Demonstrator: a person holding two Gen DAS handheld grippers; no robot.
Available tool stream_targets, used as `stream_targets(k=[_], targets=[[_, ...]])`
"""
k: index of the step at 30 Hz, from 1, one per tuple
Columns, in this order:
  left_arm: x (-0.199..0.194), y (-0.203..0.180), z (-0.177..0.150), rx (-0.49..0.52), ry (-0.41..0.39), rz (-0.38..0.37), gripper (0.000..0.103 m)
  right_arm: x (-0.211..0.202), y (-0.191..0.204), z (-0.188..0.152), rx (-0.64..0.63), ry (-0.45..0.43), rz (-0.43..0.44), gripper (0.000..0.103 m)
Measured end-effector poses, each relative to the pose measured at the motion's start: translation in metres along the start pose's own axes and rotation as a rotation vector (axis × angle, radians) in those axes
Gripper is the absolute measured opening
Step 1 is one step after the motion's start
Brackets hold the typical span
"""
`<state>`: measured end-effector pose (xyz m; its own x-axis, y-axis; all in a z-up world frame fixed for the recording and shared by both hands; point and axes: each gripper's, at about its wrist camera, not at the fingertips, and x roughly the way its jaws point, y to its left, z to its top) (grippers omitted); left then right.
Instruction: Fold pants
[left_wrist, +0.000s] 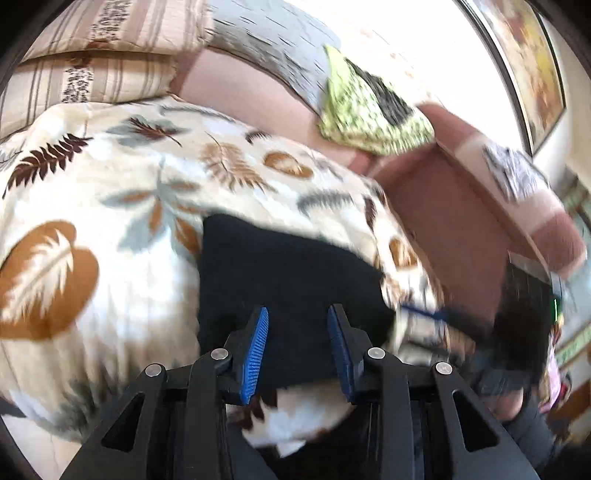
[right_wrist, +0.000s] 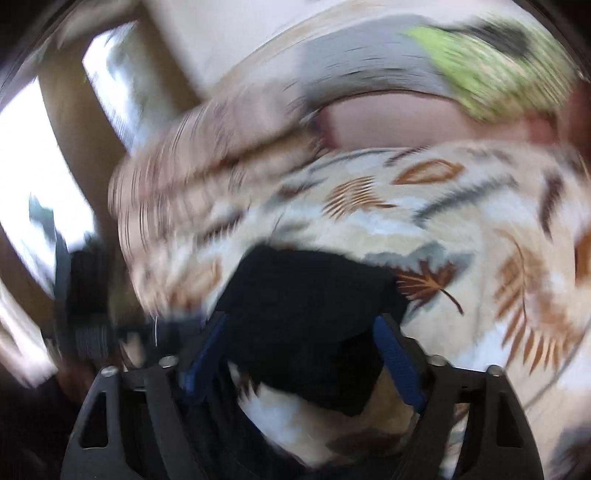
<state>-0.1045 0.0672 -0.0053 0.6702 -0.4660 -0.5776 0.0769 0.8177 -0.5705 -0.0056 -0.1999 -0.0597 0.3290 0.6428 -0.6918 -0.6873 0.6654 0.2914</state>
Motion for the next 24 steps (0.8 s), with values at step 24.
stream_targets(k=[24], targets=[[0.089,0.015,0.027,-0.257,0.034,-0.018,0.036,0.018,-0.054,0.021,0.1,0.135,-0.01,0.036]])
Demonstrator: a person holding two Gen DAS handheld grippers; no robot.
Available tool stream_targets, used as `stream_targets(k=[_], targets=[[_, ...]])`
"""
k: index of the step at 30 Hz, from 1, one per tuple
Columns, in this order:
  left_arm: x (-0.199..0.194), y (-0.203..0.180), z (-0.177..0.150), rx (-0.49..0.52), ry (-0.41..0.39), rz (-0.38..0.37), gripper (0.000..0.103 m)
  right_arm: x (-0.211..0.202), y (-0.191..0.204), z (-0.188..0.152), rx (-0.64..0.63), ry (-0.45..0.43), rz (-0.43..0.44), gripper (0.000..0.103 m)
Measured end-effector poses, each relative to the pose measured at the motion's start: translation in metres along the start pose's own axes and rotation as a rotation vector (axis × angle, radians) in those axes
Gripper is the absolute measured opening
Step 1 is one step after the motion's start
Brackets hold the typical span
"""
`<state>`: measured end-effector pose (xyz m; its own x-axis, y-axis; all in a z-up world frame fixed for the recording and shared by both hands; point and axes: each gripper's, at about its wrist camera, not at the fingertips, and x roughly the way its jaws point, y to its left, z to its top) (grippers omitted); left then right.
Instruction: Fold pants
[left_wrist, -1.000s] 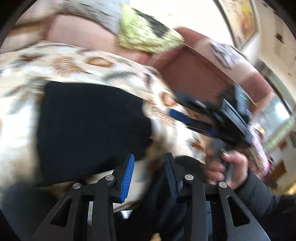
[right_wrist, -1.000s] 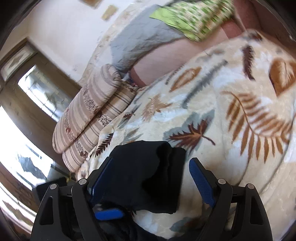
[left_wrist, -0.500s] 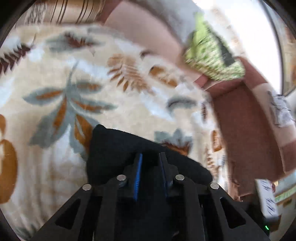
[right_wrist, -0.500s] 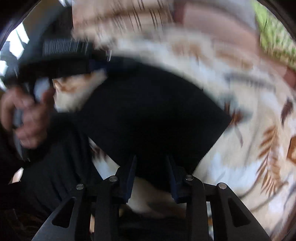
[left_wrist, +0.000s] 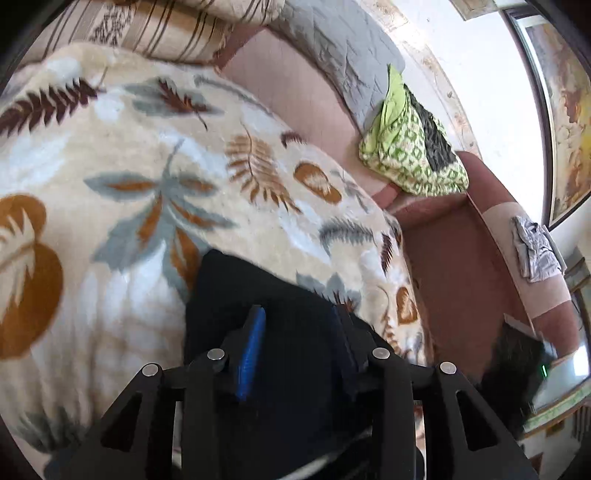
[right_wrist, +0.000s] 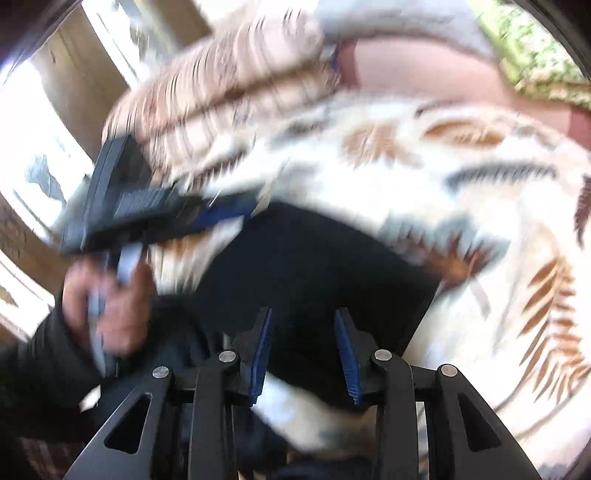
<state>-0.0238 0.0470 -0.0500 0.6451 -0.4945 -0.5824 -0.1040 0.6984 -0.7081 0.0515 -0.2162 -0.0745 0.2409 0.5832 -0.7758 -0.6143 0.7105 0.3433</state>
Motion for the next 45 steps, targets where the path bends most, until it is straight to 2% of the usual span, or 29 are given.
stream_targets(k=[1,3,4,6,7,8,9,10,11,14,16,17,19,20,21,22,24,25,26,27,28,29,31,37,42,43,44,45], targets=[[0.003,0.003,-0.004,0.005,0.035,0.022,0.035,0.008,-0.007,0.006,-0.01,0.009,-0.043,0.036],[0.022,0.006,-0.008,0.015,0.101,0.074,0.027,0.046,-0.029,0.008,0.026,0.179,-0.084,0.033],[0.02,0.007,-0.006,0.006,0.099,0.072,0.027,0.059,-0.038,0.005,0.044,0.241,-0.09,0.033],[0.012,0.008,0.0,-0.034,0.1,0.026,0.029,0.047,-0.044,0.009,0.069,0.208,-0.046,0.034],[0.006,0.01,0.003,-0.051,0.094,0.007,0.035,0.038,-0.045,0.008,0.076,0.198,-0.033,0.034],[-0.004,0.011,0.006,-0.056,0.068,0.01,0.047,0.025,-0.05,0.006,0.101,0.174,-0.009,0.042],[-0.01,0.013,0.008,-0.052,0.039,0.026,0.053,0.019,-0.056,0.004,0.129,0.159,0.002,0.061],[-0.018,0.018,0.011,-0.05,0.02,0.043,0.064,0.019,-0.06,0.003,0.169,0.15,0.011,0.072],[-0.019,0.022,0.012,-0.047,0.013,0.059,0.066,0.019,-0.07,0.001,0.22,0.151,0.022,0.086],[-0.009,0.032,0.007,-0.075,0.094,0.063,0.065,0.027,-0.085,-0.009,0.365,0.182,0.146,0.086],[0.011,0.04,0.005,-0.107,0.186,0.074,0.065,0.042,-0.096,-0.017,0.412,0.234,0.239,0.085],[0.019,0.045,0.005,-0.129,0.217,0.083,0.065,0.053,-0.096,-0.018,0.42,0.265,0.257,0.085],[0.021,0.046,0.01,-0.149,0.22,0.058,0.066,0.066,-0.103,-0.021,0.438,0.282,0.328,0.082],[0.024,0.046,0.012,-0.154,0.23,0.046,0.068,0.067,-0.107,-0.021,0.439,0.261,0.401,0.079],[0.026,0.048,0.013,-0.164,0.238,0.039,0.068,0.07,-0.108,-0.021,0.428,0.253,0.459,0.069],[0.028,0.049,0.014,-0.174,0.237,0.033,0.068,0.075,-0.107,-0.023,0.411,0.271,0.489,0.067],[0.028,0.053,0.016,-0.195,0.225,0.034,0.059,0.084,-0.106,-0.024,0.416,0.3,0.507,0.058],[0.03,0.054,0.016,-0.191,0.225,0.048,0.047,0.084,-0.105,-0.022,0.4,0.294,0.513,0.057],[0.032,0.056,0.017,-0.187,0.222,0.055,0.039,0.082,-0.104,-0.021,0.375,0.287,0.514,0.054],[0.03,0.056,0.017,-0.18,0.22,0.059,0.036,0.079,-0.103,-0.021,0.364,0.277,0.511,0.047],[0.029,0.052,0.018,-0.16,0.218,0.07,0.033,0.075,-0.103,-0.021,0.353,0.262,0.508,0.044],[0.03,0.043,0.02,-0.124,0.212,0.091,0.031,0.072,-0.101,-0.019,0.331,0.238,0.496,0.038],[0.027,0.022,0.023,-0.058,0.192,0.115,0.031,0.063,-0.097,-0.014,0.285,0.183,0.482,0.034],[0.06,-0.024,0.07,0.06,0.124,0.065,0.031,0.038,-0.128,0.024,0.312,0.076,0.375,0.033],[0.114,-0.015,0.084,0.041,0.134,0.098,0.033,0.047,-0.16,0.054,0.322,0.081,0.286,0.033],[0.13,-0.013,0.084,0.043,0.133,0.115,0.036,0.054,-0.165,0.057,0.319,0.091,0.256,0.033],[0.139,-0.011,0.083,0.048,0.131,0.131,0.045,0.062,-0.169,0.058,0.314,0.106,0.225,0.034],[0.141,-0.008,0.079,0.06,0.113,0.128,0.049,0.07,-0.173,0.057,0.312,0.127,0.184,0.039]])
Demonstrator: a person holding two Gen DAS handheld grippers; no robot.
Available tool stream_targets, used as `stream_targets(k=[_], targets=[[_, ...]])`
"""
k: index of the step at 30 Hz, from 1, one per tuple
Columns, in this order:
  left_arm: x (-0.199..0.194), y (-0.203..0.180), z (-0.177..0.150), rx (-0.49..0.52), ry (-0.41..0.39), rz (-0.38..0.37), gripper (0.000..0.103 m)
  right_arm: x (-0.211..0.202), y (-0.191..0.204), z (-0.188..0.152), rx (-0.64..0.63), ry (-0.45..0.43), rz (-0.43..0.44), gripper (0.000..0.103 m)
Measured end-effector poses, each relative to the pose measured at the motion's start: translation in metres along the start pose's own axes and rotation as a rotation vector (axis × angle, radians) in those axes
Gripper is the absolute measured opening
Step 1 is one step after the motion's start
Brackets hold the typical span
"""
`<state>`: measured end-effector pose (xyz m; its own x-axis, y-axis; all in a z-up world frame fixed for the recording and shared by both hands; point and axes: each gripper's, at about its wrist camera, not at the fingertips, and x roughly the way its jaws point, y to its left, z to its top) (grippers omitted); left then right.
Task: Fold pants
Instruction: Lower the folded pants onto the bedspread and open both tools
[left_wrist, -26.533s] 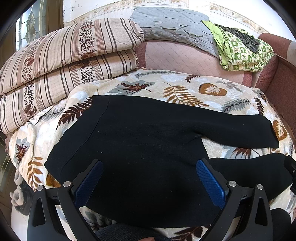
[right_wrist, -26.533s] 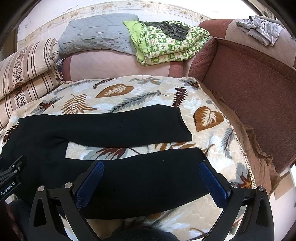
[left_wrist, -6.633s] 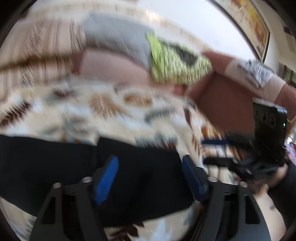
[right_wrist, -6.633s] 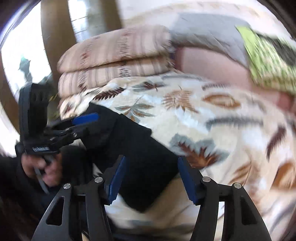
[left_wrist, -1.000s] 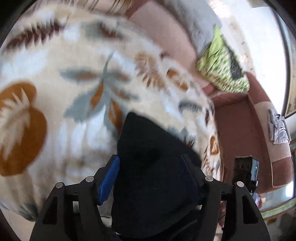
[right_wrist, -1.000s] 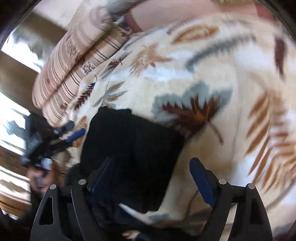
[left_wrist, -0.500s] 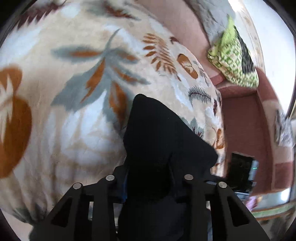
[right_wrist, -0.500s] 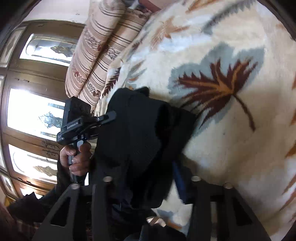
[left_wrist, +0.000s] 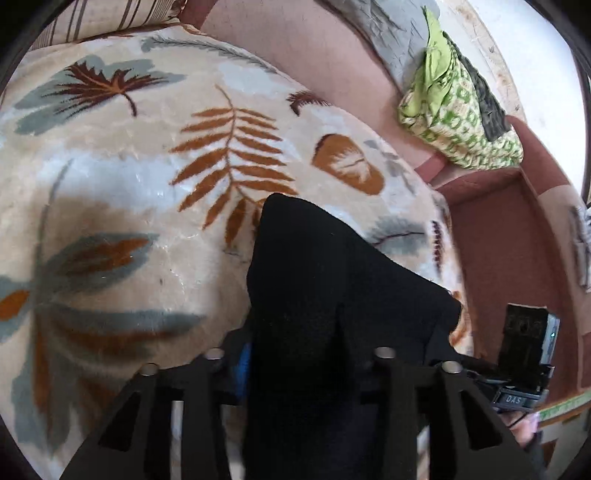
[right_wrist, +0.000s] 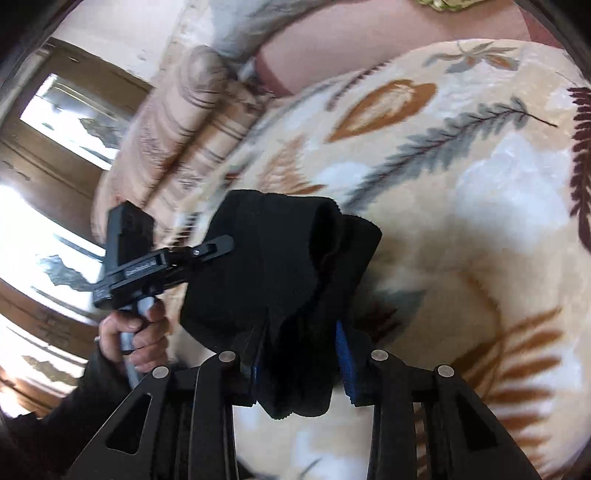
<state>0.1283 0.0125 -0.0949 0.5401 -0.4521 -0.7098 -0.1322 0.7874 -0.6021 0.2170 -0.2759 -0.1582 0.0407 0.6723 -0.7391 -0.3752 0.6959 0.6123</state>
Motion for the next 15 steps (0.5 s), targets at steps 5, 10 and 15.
stream_targets(k=[5,10,15], targets=[[-0.009,-0.002,-0.007,0.032,-0.065,0.022,0.064,-0.015,-0.01,-0.009,0.089,-0.109,-0.108,0.053],[-0.046,-0.022,-0.046,0.155,-0.161,0.159,0.068,-0.06,0.008,-0.038,0.156,-0.32,-0.173,0.054],[-0.073,-0.061,-0.108,0.301,-0.266,0.345,0.076,-0.08,0.071,-0.09,0.123,-0.495,-0.257,0.069]])
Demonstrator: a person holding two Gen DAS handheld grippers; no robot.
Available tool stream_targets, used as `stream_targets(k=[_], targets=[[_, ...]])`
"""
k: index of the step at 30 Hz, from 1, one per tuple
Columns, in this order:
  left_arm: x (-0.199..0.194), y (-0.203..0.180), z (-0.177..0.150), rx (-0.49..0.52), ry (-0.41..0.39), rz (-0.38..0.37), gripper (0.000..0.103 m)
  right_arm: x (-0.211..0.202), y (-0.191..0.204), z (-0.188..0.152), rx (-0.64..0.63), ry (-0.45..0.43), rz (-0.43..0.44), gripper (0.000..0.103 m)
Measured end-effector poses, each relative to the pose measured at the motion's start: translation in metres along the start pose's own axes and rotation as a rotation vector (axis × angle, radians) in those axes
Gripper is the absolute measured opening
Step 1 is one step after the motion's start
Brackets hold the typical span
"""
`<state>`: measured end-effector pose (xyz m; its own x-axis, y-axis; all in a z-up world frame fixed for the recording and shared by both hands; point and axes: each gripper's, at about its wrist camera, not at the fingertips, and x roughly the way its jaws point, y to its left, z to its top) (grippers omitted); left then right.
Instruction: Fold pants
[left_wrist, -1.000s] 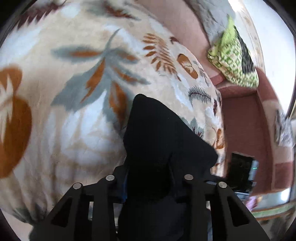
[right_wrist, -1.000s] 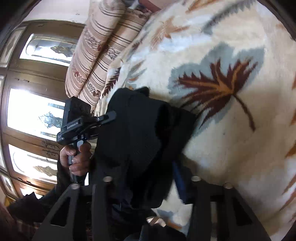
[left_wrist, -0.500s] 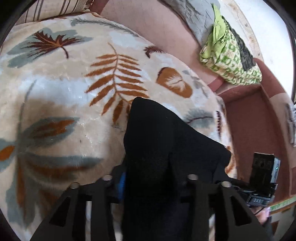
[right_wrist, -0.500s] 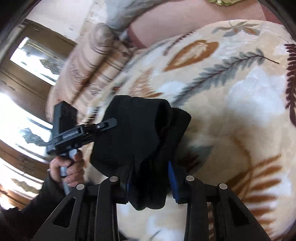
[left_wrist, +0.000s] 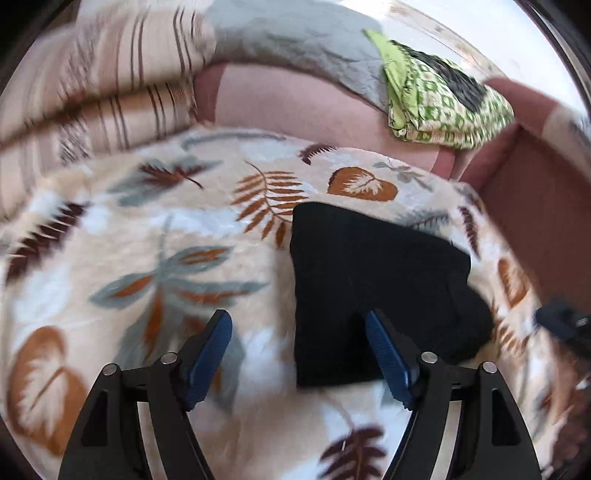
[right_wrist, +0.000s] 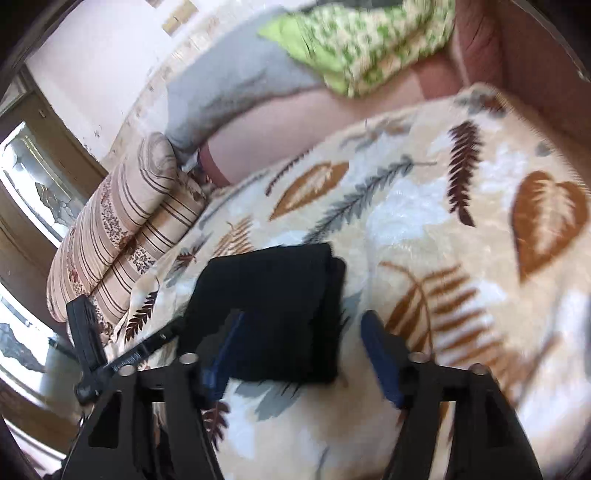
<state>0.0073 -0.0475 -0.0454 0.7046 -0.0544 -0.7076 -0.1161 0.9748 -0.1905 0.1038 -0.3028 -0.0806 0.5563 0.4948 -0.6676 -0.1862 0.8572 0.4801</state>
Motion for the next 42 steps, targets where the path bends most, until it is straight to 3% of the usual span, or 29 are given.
stream_targets(k=[4,8,15,33,36,38,41,42], targets=[[-0.031,-0.015,-0.022,0.027,-0.069,0.049,0.078,-0.031,0.031,-0.035,-0.05,-0.107,-0.027,0.072],[-0.041,-0.023,-0.035,0.051,-0.088,0.076,0.078,-0.043,0.042,-0.049,-0.082,-0.174,-0.061,0.072],[-0.04,-0.024,-0.037,0.057,-0.08,0.082,0.078,-0.033,0.045,-0.05,-0.104,-0.134,-0.097,0.073],[-0.031,-0.021,-0.03,0.061,-0.06,0.073,0.078,-0.029,0.042,-0.049,-0.093,-0.099,-0.093,0.073],[-0.029,-0.018,-0.028,0.039,-0.057,0.048,0.079,-0.022,0.037,-0.041,-0.064,-0.067,-0.042,0.073],[-0.025,-0.012,-0.022,0.006,-0.057,0.018,0.079,-0.019,0.035,-0.028,-0.063,-0.093,0.005,0.073],[-0.019,0.003,-0.013,-0.074,-0.064,-0.048,0.078,-0.003,0.049,-0.005,-0.204,-0.12,0.018,0.07],[-0.017,0.009,-0.01,-0.1,-0.072,-0.086,0.078,0.004,0.054,-0.001,-0.268,-0.126,0.0,0.062]])
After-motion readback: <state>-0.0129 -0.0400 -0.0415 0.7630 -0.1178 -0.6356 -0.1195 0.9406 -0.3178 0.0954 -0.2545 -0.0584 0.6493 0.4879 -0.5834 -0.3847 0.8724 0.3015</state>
